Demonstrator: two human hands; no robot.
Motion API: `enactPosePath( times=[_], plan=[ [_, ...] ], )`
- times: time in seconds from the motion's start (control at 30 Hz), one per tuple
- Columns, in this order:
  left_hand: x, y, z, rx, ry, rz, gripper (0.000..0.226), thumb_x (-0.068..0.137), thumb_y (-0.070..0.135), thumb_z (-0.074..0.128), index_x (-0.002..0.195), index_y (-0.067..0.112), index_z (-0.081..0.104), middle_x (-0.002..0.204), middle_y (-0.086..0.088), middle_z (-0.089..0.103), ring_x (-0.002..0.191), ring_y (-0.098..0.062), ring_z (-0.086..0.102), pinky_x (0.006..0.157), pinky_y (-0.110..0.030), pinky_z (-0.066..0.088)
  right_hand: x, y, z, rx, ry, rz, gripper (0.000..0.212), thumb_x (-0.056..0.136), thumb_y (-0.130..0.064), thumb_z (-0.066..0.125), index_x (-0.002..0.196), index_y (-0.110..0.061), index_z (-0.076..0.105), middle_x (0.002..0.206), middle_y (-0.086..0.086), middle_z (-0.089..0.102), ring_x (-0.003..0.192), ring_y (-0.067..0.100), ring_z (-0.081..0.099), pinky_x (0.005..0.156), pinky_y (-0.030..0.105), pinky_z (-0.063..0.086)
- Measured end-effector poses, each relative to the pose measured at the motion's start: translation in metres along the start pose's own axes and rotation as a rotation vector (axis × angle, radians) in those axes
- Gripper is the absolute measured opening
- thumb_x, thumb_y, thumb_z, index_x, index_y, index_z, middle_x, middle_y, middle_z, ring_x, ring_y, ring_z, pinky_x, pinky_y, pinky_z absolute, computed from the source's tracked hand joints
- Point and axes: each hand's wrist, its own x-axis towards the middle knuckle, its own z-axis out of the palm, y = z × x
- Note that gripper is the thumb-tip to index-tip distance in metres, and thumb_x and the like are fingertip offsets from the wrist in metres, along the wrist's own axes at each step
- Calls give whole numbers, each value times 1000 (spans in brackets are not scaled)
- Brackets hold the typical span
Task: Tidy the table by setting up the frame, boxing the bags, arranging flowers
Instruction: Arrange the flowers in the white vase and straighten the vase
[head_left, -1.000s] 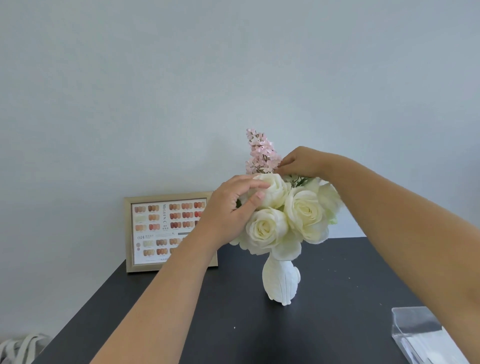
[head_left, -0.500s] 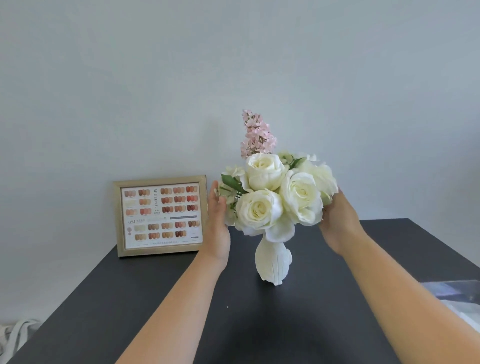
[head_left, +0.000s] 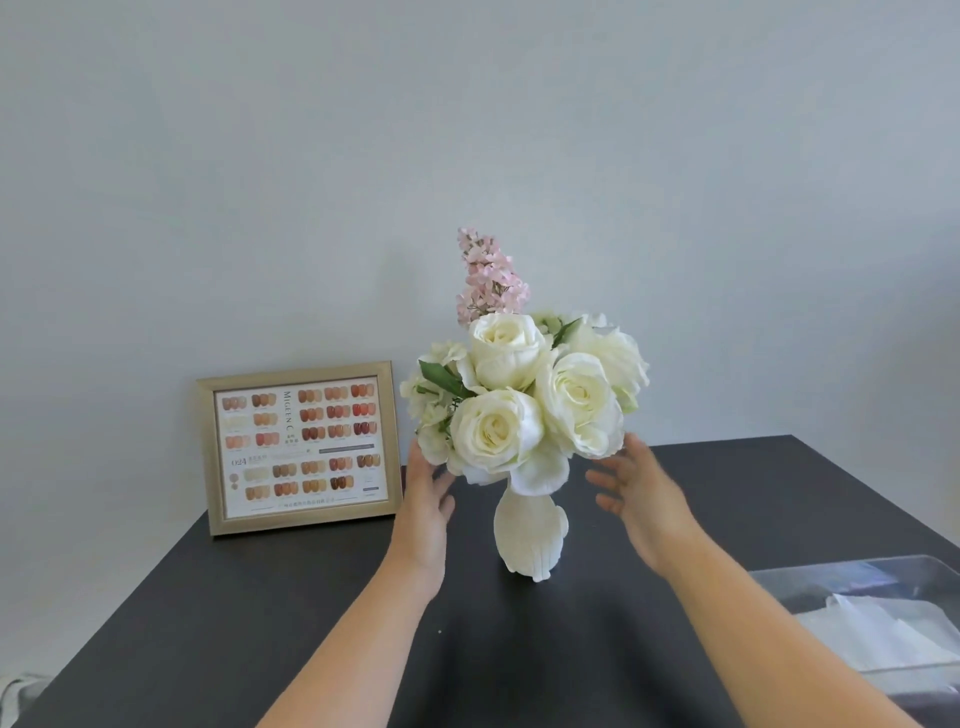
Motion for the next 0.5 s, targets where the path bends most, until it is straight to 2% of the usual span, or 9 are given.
enactPosePath(
  times=[0.1, 0.17, 0.2, 0.27, 0.33, 0.4, 0.5],
  plan=[
    [-8, -38, 4, 85, -65, -190, 63, 91, 68, 41, 149, 43, 34, 149, 10, 47, 134, -15, 46, 117, -42, 28, -7, 29, 0, -218, -162, 94, 38, 96, -49, 41, 131, -38, 50, 121, -7, 66, 112, 14, 60, 102, 42, 43],
    [-12, -58, 3, 212, -170, -204, 56, 99, 52, 46, 151, 40, 31, 150, 13, 46, 135, -7, 45, 117, -39, 29, -12, 45, 0, -310, -243, 129, 42, 89, -47, 53, 130, -37, 50, 122, -10, 66, 113, 9, 59, 101, 37, 41],
    [-15, -66, 3, 264, -203, -199, 55, 100, 43, 52, 151, 40, 32, 148, 17, 48, 131, -1, 48, 112, -32, 35, -14, 51, 0, -350, -273, 132, 44, 87, -44, 59, 129, -37, 51, 120, -12, 67, 112, 7, 60, 100, 35, 41],
    [-17, -74, 1, 336, -215, -189, 58, 97, 27, 59, 148, 41, 35, 142, 23, 52, 118, 8, 56, 91, -10, 45, -15, 61, 1, -426, -294, 103, 44, 87, -37, 64, 129, -38, 50, 115, -16, 68, 108, 3, 62, 99, 31, 43],
    [-18, -75, 0, 377, -199, -171, 59, 96, 22, 62, 146, 39, 37, 138, 24, 53, 112, 7, 61, 79, -3, 45, -14, 66, 2, -482, -280, 73, 46, 86, -33, 65, 128, -41, 49, 113, -17, 67, 103, 1, 63, 95, 29, 46],
    [-15, -74, -1, 389, -191, -159, 58, 95, 22, 63, 145, 38, 39, 138, 22, 55, 111, 4, 62, 78, -3, 45, -11, 68, 4, -516, -271, 52, 48, 85, -33, 66, 128, -45, 47, 112, -19, 66, 99, 0, 65, 86, 23, 47],
    [-9, -75, -1, 421, -173, -143, 56, 95, 23, 64, 144, 41, 40, 137, 23, 55, 109, 4, 63, 78, -2, 44, -5, 74, 7, -544, -258, 25, 49, 87, -32, 64, 129, -47, 45, 113, -21, 64, 97, -1, 65, 81, 19, 46]
  ],
)
